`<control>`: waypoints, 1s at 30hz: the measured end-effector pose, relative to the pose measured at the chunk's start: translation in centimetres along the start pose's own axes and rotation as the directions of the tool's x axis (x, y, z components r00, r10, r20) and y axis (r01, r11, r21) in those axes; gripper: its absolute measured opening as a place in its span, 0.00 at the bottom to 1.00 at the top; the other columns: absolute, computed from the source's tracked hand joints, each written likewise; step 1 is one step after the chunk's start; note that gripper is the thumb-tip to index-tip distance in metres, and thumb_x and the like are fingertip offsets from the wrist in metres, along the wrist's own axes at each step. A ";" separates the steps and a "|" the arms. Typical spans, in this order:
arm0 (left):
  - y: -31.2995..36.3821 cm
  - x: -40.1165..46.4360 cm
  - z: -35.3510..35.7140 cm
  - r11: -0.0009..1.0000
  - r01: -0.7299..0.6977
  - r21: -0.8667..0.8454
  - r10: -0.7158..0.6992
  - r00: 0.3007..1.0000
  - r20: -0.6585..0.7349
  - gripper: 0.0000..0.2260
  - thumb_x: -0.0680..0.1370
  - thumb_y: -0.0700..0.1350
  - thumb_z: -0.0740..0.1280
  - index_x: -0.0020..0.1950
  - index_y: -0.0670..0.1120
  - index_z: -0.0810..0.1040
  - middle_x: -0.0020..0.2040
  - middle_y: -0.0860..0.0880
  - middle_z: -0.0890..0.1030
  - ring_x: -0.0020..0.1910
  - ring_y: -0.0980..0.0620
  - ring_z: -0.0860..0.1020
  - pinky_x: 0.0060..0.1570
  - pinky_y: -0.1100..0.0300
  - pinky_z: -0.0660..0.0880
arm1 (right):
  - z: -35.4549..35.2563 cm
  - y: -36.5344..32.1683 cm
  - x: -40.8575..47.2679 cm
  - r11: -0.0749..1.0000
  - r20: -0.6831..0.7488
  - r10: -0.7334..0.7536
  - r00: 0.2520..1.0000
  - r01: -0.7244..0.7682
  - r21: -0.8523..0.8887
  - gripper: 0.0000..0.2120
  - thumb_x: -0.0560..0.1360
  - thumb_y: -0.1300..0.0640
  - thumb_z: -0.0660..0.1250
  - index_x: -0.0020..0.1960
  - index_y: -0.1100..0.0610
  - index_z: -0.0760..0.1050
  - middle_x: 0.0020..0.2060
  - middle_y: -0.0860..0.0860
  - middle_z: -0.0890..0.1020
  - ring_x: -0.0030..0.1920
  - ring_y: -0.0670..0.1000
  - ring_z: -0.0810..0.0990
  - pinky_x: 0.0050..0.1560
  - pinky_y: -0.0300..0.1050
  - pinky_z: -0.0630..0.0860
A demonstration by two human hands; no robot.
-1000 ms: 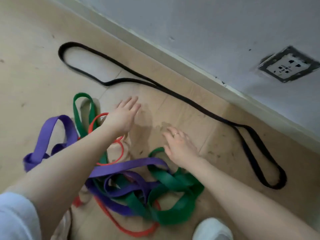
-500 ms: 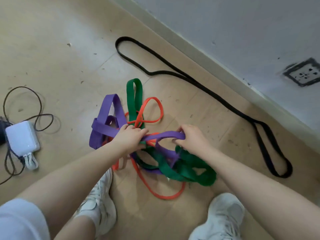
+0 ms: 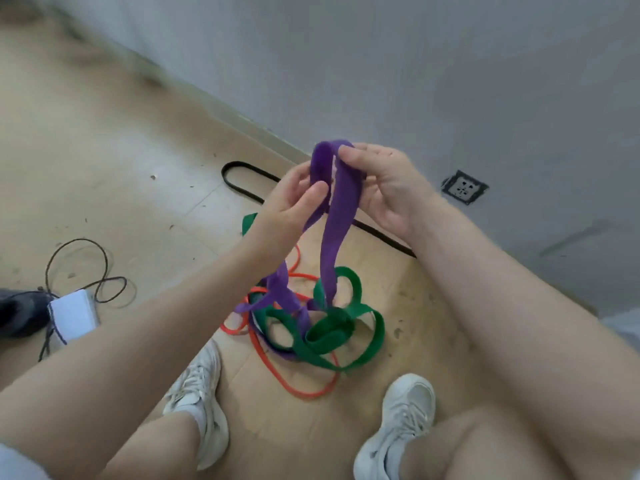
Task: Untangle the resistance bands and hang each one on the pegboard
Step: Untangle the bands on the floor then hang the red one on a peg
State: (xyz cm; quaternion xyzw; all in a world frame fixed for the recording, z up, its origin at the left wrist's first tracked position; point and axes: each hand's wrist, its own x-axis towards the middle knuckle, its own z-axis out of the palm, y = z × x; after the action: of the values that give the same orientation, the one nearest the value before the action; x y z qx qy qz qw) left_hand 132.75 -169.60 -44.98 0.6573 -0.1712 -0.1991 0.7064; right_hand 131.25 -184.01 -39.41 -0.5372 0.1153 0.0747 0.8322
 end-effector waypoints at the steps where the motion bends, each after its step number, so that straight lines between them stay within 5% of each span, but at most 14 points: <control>1: 0.9 0.0 0.5 1.000 -0.019 0.024 0.020 0.999 -0.028 0.16 0.78 0.44 0.62 0.65 0.47 0.67 0.55 0.48 0.80 0.52 0.54 0.80 0.52 0.59 0.77 | 0.4 -0.9 -0.5 0.998 0.016 -0.031 0.999 0.031 0.050 0.06 0.77 0.67 0.59 0.46 0.64 0.74 0.33 0.54 0.81 0.33 0.49 0.79 0.37 0.41 0.79; 5: 2.6 -0.6 2.3 0.979 -0.007 0.204 0.050 0.978 -0.205 0.18 0.73 0.45 0.71 0.61 0.49 0.71 0.52 0.53 0.80 0.52 0.55 0.79 0.54 0.55 0.78 | 1.4 -2.4 -2.1 0.982 0.087 -0.134 0.987 0.120 0.145 0.12 0.77 0.73 0.53 0.55 0.66 0.72 0.41 0.57 0.79 0.37 0.50 0.81 0.43 0.42 0.80; 8: 3.7 -1.0 2.9 0.982 0.004 0.187 0.031 0.983 -0.181 0.12 0.74 0.41 0.70 0.56 0.47 0.75 0.49 0.49 0.81 0.50 0.48 0.81 0.52 0.51 0.79 | 1.1 -2.7 -3.2 0.978 0.088 -0.178 0.980 0.167 0.122 0.13 0.76 0.73 0.56 0.58 0.65 0.72 0.43 0.56 0.81 0.40 0.49 0.82 0.45 0.41 0.81; 10: 4.9 -1.3 3.1 0.987 -0.027 0.158 0.049 0.990 -0.136 0.07 0.75 0.40 0.68 0.52 0.47 0.78 0.48 0.44 0.83 0.49 0.45 0.81 0.52 0.48 0.79 | 0.3 -2.9 -3.4 0.944 -0.015 -0.311 0.950 0.307 -0.123 0.10 0.76 0.69 0.62 0.55 0.61 0.75 0.41 0.53 0.81 0.40 0.48 0.81 0.44 0.40 0.79; 13: 6.6 -1.5 3.3 0.995 -0.047 0.091 0.062 0.984 -0.166 0.05 0.77 0.40 0.66 0.50 0.47 0.79 0.46 0.45 0.83 0.46 0.48 0.82 0.48 0.54 0.80 | -1.1 -2.9 -4.1 0.704 -0.182 -0.565 0.805 0.354 -0.616 0.07 0.74 0.53 0.68 0.51 0.52 0.75 0.44 0.48 0.78 0.45 0.45 0.76 0.47 0.38 0.73; 16: 9.3 -1.0 3.6 0.994 -0.057 -0.089 0.036 0.976 -0.215 0.05 0.77 0.39 0.66 0.51 0.44 0.78 0.44 0.46 0.83 0.43 0.50 0.82 0.45 0.57 0.79 | -3.1 0.0 -5.0 0.815 -0.047 -0.222 0.974 0.159 -0.558 0.28 0.72 0.40 0.65 0.68 0.51 0.65 0.61 0.45 0.75 0.60 0.43 0.72 0.60 0.39 0.68; 19: 12.5 -0.2 4.0 0.967 -0.068 -0.244 0.019 0.980 -0.197 0.03 0.78 0.40 0.64 0.50 0.44 0.77 0.41 0.49 0.83 0.39 0.53 0.81 0.43 0.59 0.79 | -4.3 4.0 -4.8 0.751 0.128 0.070 0.989 0.032 -0.659 0.34 0.71 0.48 0.71 0.72 0.47 0.60 0.67 0.43 0.71 0.69 0.44 0.65 0.69 0.47 0.64; 23: 15.6 0.3 4.3 0.917 -0.071 -0.393 -0.028 0.970 -0.242 0.03 0.79 0.42 0.64 0.47 0.45 0.77 0.38 0.50 0.81 0.39 0.53 0.79 0.45 0.60 0.77 | -3.8 5.1 -4.6 0.777 0.175 0.064 0.983 0.060 -0.626 0.27 0.74 0.61 0.69 0.67 0.43 0.64 0.63 0.43 0.73 0.68 0.44 0.68 0.68 0.46 0.66; 26: 16.5 0.4 4.0 0.859 -0.018 -0.511 -0.150 0.947 -0.286 0.04 0.78 0.44 0.65 0.47 0.44 0.75 0.41 0.48 0.81 0.43 0.51 0.79 0.50 0.59 0.77 | -2.7 5.6 -4.5 0.807 0.216 0.016 0.976 0.116 -0.580 0.23 0.75 0.64 0.66 0.66 0.48 0.68 0.58 0.43 0.77 0.61 0.45 0.75 0.58 0.38 0.74; 30: 17.0 0.4 3.8 0.799 0.026 -0.600 -0.239 0.930 -0.278 0.06 0.77 0.46 0.66 0.46 0.43 0.74 0.43 0.46 0.80 0.51 0.48 0.77 0.63 0.55 0.72 | -1.1 5.3 -3.8 0.827 -0.073 -0.172 0.982 0.104 -0.552 0.26 0.72 0.59 0.71 0.66 0.50 0.64 0.59 0.44 0.72 0.58 0.49 0.72 0.45 0.33 0.74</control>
State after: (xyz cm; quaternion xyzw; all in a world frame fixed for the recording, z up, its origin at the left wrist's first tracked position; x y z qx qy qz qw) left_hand 132.17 -172.11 -27.78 0.4416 0.0705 -0.1752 0.8771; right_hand 126.18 -182.84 -43.41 -0.7623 0.0996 0.0120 0.6394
